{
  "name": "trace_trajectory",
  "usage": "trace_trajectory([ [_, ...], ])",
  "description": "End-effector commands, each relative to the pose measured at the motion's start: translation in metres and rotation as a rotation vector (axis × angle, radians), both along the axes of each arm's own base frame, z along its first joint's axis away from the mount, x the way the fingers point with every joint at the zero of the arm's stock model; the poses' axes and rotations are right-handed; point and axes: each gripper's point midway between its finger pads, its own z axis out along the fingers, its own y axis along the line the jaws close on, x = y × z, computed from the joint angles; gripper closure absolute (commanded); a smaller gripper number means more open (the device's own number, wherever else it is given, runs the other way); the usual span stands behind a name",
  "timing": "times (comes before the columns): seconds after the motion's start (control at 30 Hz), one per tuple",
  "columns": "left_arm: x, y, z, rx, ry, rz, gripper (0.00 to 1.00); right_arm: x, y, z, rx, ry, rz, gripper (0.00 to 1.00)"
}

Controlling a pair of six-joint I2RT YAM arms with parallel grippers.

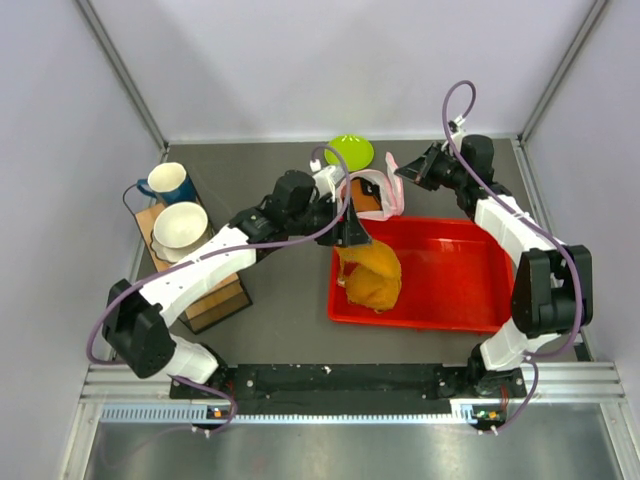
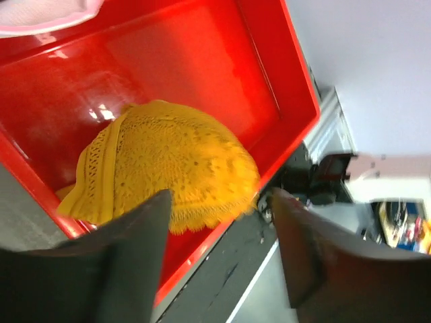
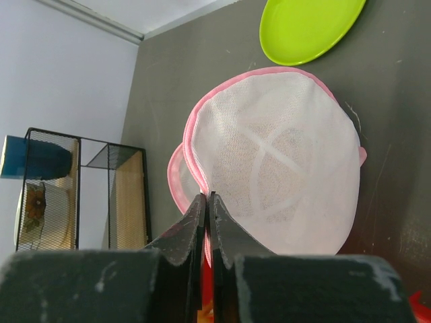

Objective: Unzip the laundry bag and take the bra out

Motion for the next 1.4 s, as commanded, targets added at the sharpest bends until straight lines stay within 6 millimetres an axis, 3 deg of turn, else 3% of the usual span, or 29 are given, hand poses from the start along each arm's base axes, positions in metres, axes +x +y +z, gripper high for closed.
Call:
trace_trajectory([
  [0.0,0.035,0.006,0.011,0.071,-0.115,0.131,0.16,0.001,-0.006,0.036,-0.006,-0.113,-0.009,1.0],
  [0.03,0.036,0.012,-0.002,0.134,-0.086,0.143,0.11,0.0,-0.005,0.035,-0.006,-0.111,-0.006,1.0],
  [0.07,0.039,0.014,-0.001,0.158,-0.106,0.141,0.08,0.0,-0.005,0.035,-0.003,-0.112,-0.003,1.0],
  [0.2,0.062,0.022,0.027,0.162,-0.188,0.2,0.11,-0.004,-0.004,0.037,0.002,-0.114,0.003,1.0],
  [0.27,0.079,0.025,0.028,0.157,-0.19,0.215,0.14,-0.004,-0.005,0.038,0.0,-0.121,0.002,1.0],
  [0.3,0.088,0.023,0.037,0.136,-0.198,0.221,0.17,-0.005,-0.003,0.04,0.003,-0.123,0.006,1.0],
  [0.37,0.102,0.013,0.031,0.106,-0.158,0.174,0.18,-0.004,-0.003,0.042,0.009,-0.128,0.008,1.0],
  [0.4,0.11,0.007,0.043,0.077,-0.168,0.169,0.2,-0.003,-0.003,0.042,0.014,-0.124,0.008,1.0],
  [0.43,0.118,-0.002,0.03,0.079,-0.128,0.148,0.21,-0.004,-0.002,0.043,0.018,-0.125,0.011,1.0],
  [0.47,0.123,-0.006,0.03,0.069,-0.11,0.145,0.22,-0.003,-0.002,0.042,0.019,-0.123,0.011,1.0],
  [0.5,0.13,-0.014,0.042,0.041,-0.122,0.139,0.23,-0.003,-0.001,0.043,0.02,-0.126,0.014,1.0],
  [0.53,0.136,-0.023,0.025,0.042,-0.078,0.121,0.28,-0.002,-0.002,0.042,0.019,-0.123,0.011,1.0],
  [0.6,0.142,-0.038,0.029,-0.01,-0.058,0.09,0.3,-0.001,-0.001,0.041,0.02,-0.122,0.012,1.0],
  [0.63,0.148,-0.043,0.011,0.003,-0.022,0.09,0.35,-0.001,-0.001,0.039,0.021,-0.116,0.013,1.0],
  [0.73,0.164,-0.045,-0.013,0.042,-0.003,0.135,0.39,0.002,-0.001,0.039,0.021,-0.113,0.013,1.0],
  [0.9,0.193,-0.031,-0.044,0.155,-0.062,0.259,0.39,0.001,0.0,0.04,0.018,-0.117,0.019,1.0],
  [1.13,0.214,-0.017,-0.102,0.284,-0.027,0.3,0.37,-0.003,0.002,0.037,0.025,-0.106,0.041,1.0],
  [1.37,0.233,0.012,-0.119,0.339,-0.023,0.361,0.37,-0.007,0.01,0.022,0.027,-0.09,0.048,1.0],
])
